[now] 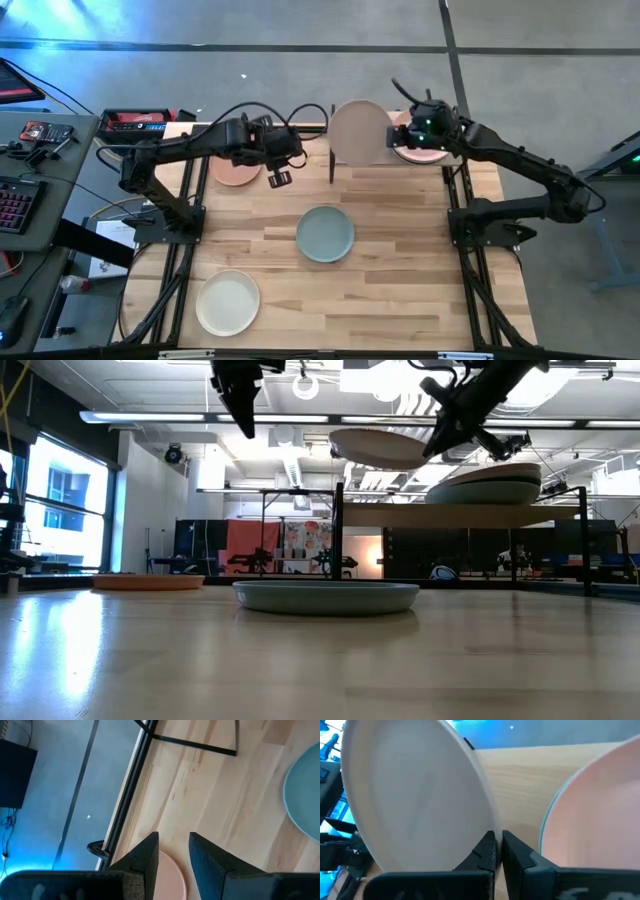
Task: Place and stack plates onto a shelf
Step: Put the light brown plate on the shelf
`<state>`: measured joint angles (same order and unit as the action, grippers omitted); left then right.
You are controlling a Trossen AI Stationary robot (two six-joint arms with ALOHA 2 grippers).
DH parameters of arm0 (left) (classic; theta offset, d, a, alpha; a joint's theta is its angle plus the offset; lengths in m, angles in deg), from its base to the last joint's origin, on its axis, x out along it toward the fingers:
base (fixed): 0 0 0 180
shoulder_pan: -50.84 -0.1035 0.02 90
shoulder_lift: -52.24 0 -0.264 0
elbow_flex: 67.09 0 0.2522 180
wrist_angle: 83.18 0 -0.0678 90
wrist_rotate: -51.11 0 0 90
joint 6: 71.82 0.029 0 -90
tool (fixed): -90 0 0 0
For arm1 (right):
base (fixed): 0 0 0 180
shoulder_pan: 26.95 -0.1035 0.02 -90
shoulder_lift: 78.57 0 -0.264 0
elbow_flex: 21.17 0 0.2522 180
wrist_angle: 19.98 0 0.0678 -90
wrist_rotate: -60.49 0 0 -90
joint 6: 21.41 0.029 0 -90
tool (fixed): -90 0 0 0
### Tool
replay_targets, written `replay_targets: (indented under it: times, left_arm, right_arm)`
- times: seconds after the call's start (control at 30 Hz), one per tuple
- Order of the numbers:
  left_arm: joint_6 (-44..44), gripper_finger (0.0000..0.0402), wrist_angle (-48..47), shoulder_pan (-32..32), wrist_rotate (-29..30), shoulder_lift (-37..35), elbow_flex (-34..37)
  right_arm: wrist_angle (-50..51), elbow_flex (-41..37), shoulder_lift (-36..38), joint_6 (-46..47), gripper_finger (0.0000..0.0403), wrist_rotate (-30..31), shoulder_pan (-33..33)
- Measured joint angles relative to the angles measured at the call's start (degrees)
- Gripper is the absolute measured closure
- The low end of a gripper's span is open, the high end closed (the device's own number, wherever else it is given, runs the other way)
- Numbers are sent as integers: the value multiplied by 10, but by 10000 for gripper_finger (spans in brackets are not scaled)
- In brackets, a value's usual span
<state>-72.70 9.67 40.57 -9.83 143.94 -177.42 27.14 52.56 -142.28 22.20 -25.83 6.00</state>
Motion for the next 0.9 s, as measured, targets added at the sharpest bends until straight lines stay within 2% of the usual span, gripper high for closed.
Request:
replay_targets:
  times: [0.27, 0.6, 0.9]
  left_arm:
    - [-6, 304, 0, -6, -2, 0, 0]
    - [-21, 304, 0, -6, -2, 0, 0]
    - [-21, 304, 0, -6, -2, 0, 0]
  right_arm:
    - [72, 0, -1, 47, 403, 4, -18]
    - [112, 0, -1, 75, 403, -3, -27]
    - [159, 0, -1, 100, 403, -7, -60]
